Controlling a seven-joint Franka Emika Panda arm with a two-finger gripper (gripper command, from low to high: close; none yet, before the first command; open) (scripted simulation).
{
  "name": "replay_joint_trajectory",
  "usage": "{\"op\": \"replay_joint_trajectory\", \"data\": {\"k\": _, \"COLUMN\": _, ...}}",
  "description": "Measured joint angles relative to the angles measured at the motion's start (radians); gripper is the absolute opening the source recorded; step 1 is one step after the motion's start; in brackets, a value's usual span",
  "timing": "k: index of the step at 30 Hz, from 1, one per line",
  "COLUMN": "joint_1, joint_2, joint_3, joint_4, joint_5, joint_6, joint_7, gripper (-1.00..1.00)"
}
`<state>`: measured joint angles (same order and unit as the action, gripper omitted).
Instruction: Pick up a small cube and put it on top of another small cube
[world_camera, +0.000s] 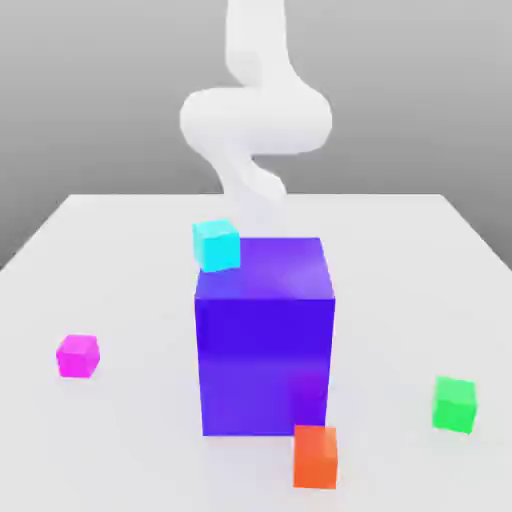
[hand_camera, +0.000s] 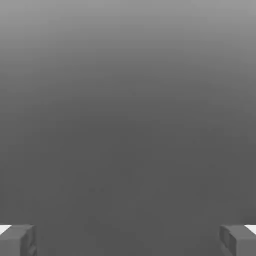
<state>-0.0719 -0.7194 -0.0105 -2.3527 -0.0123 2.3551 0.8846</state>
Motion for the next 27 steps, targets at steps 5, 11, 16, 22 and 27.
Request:
{"op": "replay_joint_trajectory", "data": {"k": 5, "joint_1": -0.165, "joint_2": 0.186, "joint_3": -0.028, "joint_4": -0.116, "joint_5": -0.022, "joint_6": 0.124, "joint_7": 0.188, "gripper": 0.00}}
{"op": "replay_joint_trajectory", "data": {"k": 11, "joint_1": -0.337, "joint_2": 0.395, "joint_3": -0.080, "joint_4": -0.247, "joint_5": -0.042, "joint_6": 0.265, "joint_7": 0.396, "gripper": 0.00}}
{"op": "replay_joint_trajectory", "data": {"k": 16, "joint_1": -0.456, "joint_2": 0.569, "joint_3": -0.147, "joint_4": -0.357, "joint_5": -0.041, "joint_6": 0.383, "joint_7": 0.558, "gripper": 0.00}}
{"op": "replay_joint_trajectory", "data": {"k": 22, "joint_1": -0.581, "joint_2": 0.782, "joint_3": -0.191, "joint_4": -0.460, "joint_5": 0.065, "joint_6": 0.529, "joint_7": 0.644, "gripper": 0.00}}
{"op": "replay_joint_trajectory", "data": {"k": 27, "joint_1": -0.672, "joint_2": 0.963, "joint_3": -0.073, "joint_4": -0.433, "joint_5": 0.182, "joint_6": 0.672, "joint_7": 0.567, "gripper": 0.00}}
